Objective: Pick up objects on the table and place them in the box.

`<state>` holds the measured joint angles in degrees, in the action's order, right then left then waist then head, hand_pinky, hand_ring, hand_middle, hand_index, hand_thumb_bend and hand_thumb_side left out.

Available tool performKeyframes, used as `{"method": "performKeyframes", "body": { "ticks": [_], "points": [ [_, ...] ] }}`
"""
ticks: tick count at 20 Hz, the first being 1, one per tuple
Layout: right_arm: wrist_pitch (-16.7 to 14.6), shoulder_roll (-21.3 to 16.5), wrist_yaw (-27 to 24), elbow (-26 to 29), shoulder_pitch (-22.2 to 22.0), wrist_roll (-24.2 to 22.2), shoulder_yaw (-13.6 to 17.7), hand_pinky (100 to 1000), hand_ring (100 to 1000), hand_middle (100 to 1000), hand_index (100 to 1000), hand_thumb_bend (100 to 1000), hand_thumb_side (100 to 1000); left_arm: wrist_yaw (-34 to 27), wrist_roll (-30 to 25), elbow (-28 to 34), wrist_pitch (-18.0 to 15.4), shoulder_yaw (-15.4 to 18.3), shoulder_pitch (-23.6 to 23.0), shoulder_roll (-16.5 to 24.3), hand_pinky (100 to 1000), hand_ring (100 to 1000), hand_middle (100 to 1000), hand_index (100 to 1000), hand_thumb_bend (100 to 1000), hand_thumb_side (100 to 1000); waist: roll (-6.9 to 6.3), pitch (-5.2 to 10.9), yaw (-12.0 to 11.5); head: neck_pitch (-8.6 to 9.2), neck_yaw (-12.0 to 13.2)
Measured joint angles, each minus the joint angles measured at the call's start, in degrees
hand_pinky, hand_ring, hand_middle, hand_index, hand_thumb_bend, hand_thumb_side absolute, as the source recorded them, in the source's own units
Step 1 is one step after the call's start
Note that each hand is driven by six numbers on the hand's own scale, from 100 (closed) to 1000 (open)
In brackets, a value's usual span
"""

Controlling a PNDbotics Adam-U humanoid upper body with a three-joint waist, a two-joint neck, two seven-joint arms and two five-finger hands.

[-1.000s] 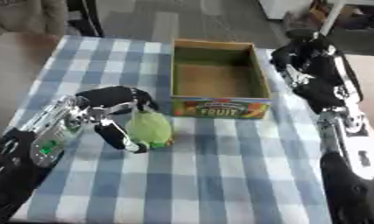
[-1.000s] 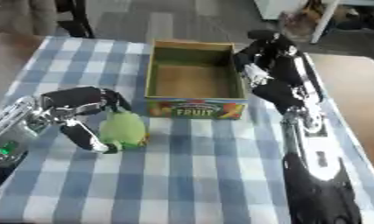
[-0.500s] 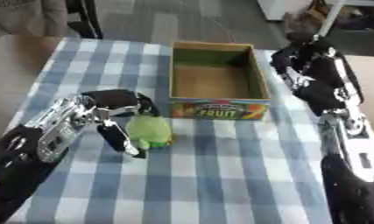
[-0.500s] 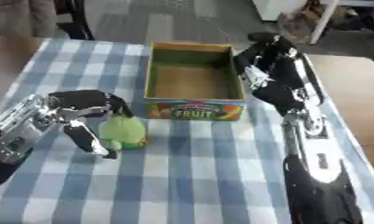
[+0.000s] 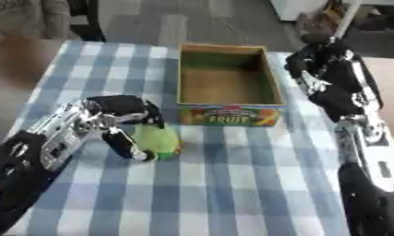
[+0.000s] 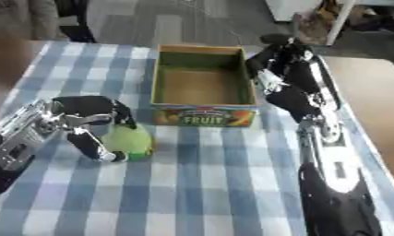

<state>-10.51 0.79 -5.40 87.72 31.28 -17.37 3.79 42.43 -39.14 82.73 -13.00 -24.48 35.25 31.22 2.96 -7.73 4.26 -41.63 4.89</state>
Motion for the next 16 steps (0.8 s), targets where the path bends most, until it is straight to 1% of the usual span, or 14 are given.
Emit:
{"method": "performKeyframes", "body": {
  "ticks": [1, 2, 4, 5, 8, 9, 13, 14, 15, 16],
  "points": [
    [0.00, 0.00, 0.00, 0.00, 0.00, 0.00, 0.00, 591, 594, 470, 710, 348, 100, 0.16, -0.55, -0.01, -0.40, 0.00, 0.00, 0.00, 678, 719, 756, 831, 526, 416, 0.00, 0.00, 0.00, 0.00, 0.00],
    [0.00, 0.00, 0.00, 0.00, 0.00, 0.00, 0.00, 591, 594, 470, 710, 348, 100, 0.51, -1.00, 0.01, -0.74, 0.00, 0.01, 0.00, 684, 732, 764, 834, 538, 425, 0.00, 0.00, 0.00, 0.01, 0.00],
    [0.00, 0.00, 0.00, 0.00, 0.00, 0.00, -0.01, 591, 594, 470, 710, 348, 100, 1.67, -1.45, 0.16, -1.24, 0.00, 0.03, 0.00, 704, 750, 774, 835, 597, 474, 0.00, 0.00, 0.00, 0.01, 0.00],
    [0.00, 0.00, 0.00, 0.00, 0.00, 0.00, -0.01, 591, 594, 470, 710, 348, 100, 2.63, -1.36, 0.45, -1.41, 0.00, 0.03, 0.00, 705, 750, 773, 835, 601, 479, 0.00, 0.00, 0.00, 0.01, 0.00],
    [0.00, 0.00, 0.00, 0.00, 0.00, 0.00, -0.01, 591, 594, 470, 710, 348, 100, 5.81, -0.24, 1.18, -1.84, 0.00, -0.06, -0.01, 660, 680, 722, 810, 573, 476, 0.00, -0.02, -0.01, 0.03, 0.00],
    [0.00, 0.00, 0.00, 0.00, 0.00, 0.00, -0.01, 591, 594, 470, 710, 348, 100, 6.64, 0.36, 1.24, -1.85, 0.00, -0.20, -0.01, 628, 639, 689, 788, 547, 468, 0.00, -0.02, -0.01, 0.13, 0.00],
    [0.00, 0.00, 0.00, 0.00, 0.00, 0.00, -0.01, 591, 594, 470, 710, 349, 100, 8.97, 3.37, 1.03, -1.53, -0.01, -0.73, -0.24, 518, 540, 592, 731, 499, 448, 0.04, -0.03, -0.01, 0.30, -0.01],
    [0.00, 0.00, 0.00, 0.00, 0.00, 0.00, -0.01, 591, 594, 470, 710, 349, 100, 9.34, 4.00, 0.89, -1.53, -0.01, -0.85, -0.47, 482, 503, 553, 709, 476, 433, 0.04, -0.03, -0.01, 0.42, -0.01],
    [0.00, 0.00, 0.00, 0.00, 0.00, 0.00, -0.01, 591, 594, 470, 710, 348, 100, 9.55, 4.50, 0.74, -1.59, -0.02, -0.93, -0.53, 466, 487, 536, 696, 465, 428, 0.04, -0.03, -0.01, 0.43, -0.01],
    [0.00, 0.00, 0.00, 0.00, 0.00, 0.00, 0.00, 591, 594, 470, 710, 349, 100, 9.60, 4.89, 0.68, -1.67, -0.03, -0.96, -0.53, 425, 450, 499, 658, 436, 413, 0.03, -0.03, 0.00, 0.43, -0.01]
  ]
}}
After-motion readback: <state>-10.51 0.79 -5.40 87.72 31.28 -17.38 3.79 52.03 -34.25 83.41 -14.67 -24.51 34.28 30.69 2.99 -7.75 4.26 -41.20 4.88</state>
